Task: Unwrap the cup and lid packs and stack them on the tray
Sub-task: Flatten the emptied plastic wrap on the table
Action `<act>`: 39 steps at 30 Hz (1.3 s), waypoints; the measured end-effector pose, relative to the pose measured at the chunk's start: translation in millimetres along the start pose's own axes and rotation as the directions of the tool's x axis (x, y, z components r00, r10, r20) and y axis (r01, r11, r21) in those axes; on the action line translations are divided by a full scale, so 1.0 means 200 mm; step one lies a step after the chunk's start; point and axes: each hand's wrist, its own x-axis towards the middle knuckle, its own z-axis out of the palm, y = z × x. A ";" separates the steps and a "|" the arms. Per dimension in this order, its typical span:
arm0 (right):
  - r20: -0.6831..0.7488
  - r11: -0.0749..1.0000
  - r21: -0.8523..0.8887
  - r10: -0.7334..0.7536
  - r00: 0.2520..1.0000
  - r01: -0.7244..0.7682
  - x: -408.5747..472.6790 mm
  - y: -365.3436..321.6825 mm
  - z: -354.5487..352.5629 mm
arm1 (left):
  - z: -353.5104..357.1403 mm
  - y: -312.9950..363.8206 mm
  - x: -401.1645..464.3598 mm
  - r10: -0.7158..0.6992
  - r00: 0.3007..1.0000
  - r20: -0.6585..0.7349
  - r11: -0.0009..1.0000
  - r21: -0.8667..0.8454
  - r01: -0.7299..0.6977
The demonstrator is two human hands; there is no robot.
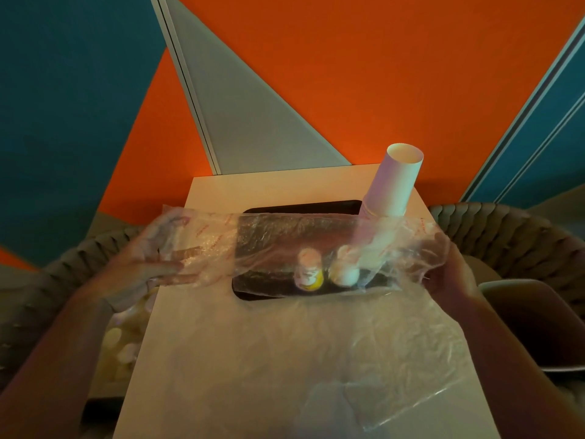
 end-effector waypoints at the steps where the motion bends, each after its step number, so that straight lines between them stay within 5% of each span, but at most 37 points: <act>1: 0.025 0.999 0.027 0.025 0.999 -0.026 0.00 0.00 -0.01 | 0.00 -0.02 -0.01 0.001 1.000 -0.001 1.000 -0.012 -0.001; 7: 0.011 0.995 0.067 0.074 0.997 -0.075 -0.04 0.03 -0.01 | 0.04 -0.02 -0.01 -0.061 0.995 -0.073 0.985 -0.166 0.048; 14: 0.057 0.964 -0.264 -0.012 0.998 0.027 -0.05 0.00 0.05 | 0.00 -0.05 -0.01 -0.025 0.995 -0.098 0.997 -0.080 0.017; 21: -0.283 0.954 -0.296 -0.135 0.950 0.047 -0.02 0.00 0.08 | -0.06 -0.09 -0.01 -0.042 0.990 -0.132 0.996 0.076 0.052; 28: 0.193 0.959 -0.266 -0.045 0.980 0.097 -0.04 -0.01 0.05 | -0.01 -0.07 -0.03 -0.073 0.996 -0.058 0.997 0.028 0.074; 33: -0.039 0.933 -0.319 -0.188 0.981 0.166 -0.01 -0.01 0.03 | -0.02 -0.06 -0.06 -0.127 0.992 0.012 0.990 0.059 0.126; 39: 0.012 0.960 -0.212 0.190 0.982 -0.183 0.04 -0.04 -0.01 | -0.01 -0.08 -0.05 -0.101 0.995 0.001 0.995 0.008 0.101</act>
